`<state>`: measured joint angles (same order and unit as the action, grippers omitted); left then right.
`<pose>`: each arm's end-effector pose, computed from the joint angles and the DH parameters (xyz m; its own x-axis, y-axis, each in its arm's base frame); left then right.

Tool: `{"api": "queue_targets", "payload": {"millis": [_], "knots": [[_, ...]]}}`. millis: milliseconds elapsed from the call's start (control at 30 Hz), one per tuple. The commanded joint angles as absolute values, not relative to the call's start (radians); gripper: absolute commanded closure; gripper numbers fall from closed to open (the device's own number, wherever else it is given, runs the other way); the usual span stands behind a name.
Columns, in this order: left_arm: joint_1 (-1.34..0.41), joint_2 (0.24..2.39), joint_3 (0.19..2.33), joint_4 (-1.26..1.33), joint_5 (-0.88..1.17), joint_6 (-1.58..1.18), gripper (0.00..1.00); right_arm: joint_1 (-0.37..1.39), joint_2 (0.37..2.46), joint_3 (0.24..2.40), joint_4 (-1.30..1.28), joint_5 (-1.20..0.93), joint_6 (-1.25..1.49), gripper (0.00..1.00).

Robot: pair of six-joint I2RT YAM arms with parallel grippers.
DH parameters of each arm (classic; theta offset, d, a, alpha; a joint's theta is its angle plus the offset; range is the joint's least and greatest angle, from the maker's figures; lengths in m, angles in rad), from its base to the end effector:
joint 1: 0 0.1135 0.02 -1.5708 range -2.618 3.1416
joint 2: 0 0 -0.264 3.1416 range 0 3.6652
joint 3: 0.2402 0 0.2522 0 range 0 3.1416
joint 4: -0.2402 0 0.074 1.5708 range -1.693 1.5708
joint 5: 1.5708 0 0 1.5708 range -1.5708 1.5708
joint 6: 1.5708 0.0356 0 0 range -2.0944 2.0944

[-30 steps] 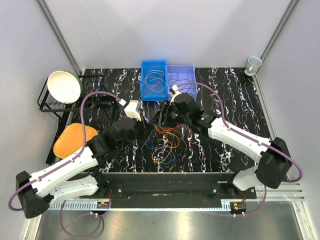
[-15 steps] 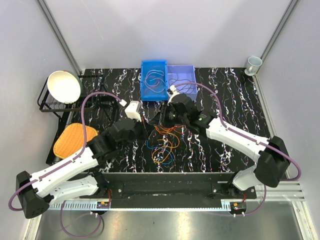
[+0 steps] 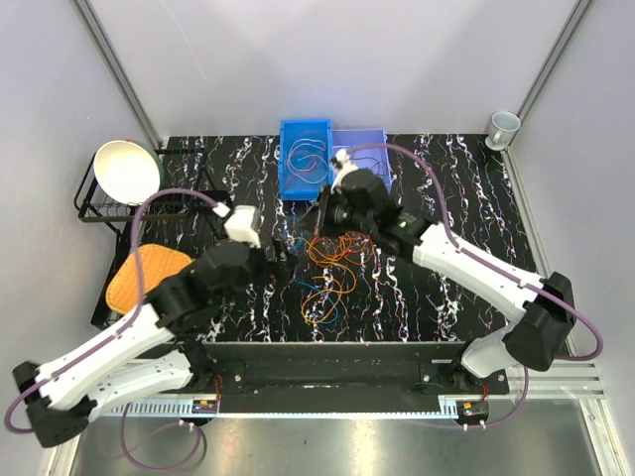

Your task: Untangle the cables

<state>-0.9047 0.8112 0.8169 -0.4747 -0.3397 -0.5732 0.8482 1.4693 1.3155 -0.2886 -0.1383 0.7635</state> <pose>0.1198 -0.1332 0.3177 -0.5371 -0.1441 -0.8311 0.3171 0.8786 -0.3572 0.2233 0.2607 0.3511 -0.7752 0.1563 -0.6121 -0.4005 0.6277 0.6675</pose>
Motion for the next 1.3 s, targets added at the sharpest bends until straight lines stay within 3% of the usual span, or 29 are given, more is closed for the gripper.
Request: {"api": "queue_targets", "payload": {"millis": [0, 333, 667, 900, 1033, 1267], "knots": [[-0.902, 0.671, 0.900, -0.682, -0.475, -0.560, 0.01, 0.767, 1.445, 1.448, -0.321, -0.115, 0.690, 1.00], [-0.902, 0.457, 0.856, -0.885, -0.613, -0.600, 0.01, 0.660, 1.546, 1.833, -0.446, -0.133, 0.621, 1.00], [-0.902, 0.428, 0.876, -0.926, -0.650, -0.600, 0.01, 0.551, 1.712, 2.265, -0.572, -0.192, 0.591, 1.00], [-0.902, 0.417, 0.853, -0.922, -0.693, -0.601, 0.01, 0.465, 1.900, 2.705, -0.649, -0.233, 0.624, 1.00], [-0.903, 0.439, 0.847, -0.913, -0.680, -0.603, 0.01, 0.419, 1.950, 2.806, -0.638, -0.313, 0.670, 1.00], [-0.904, 0.531, 0.816, -0.758, -0.589, -0.597, 0.01, 0.416, 1.905, 2.689, -0.583, -0.413, 0.683, 1.00]]}}
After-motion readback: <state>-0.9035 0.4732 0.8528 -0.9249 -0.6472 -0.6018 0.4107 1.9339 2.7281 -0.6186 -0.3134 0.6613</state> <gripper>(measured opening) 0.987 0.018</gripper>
